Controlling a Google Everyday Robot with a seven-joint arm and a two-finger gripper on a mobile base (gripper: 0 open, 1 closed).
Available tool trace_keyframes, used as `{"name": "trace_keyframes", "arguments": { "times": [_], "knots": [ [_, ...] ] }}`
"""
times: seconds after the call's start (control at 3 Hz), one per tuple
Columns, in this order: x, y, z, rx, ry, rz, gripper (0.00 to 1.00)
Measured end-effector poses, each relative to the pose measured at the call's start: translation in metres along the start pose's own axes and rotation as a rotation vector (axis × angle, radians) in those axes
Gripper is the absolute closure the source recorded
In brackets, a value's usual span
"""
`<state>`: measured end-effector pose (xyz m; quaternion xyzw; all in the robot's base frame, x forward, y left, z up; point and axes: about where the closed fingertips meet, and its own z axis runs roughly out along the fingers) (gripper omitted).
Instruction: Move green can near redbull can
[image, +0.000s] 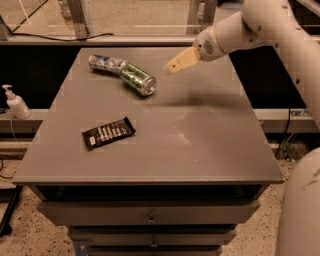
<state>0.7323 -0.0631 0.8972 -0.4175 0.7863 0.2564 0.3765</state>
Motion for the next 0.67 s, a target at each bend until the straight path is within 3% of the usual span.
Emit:
{"name": "trace_keyframes", "arguments": {
  "times": [0.33, 0.67],
  "knots": [
    [0.000, -0.028, -0.067, 0.055, -0.124, 0.012, 0.00],
    [0.001, -0.033, -0.083, 0.071, -0.146, 0.012, 0.00]
  ]
}}
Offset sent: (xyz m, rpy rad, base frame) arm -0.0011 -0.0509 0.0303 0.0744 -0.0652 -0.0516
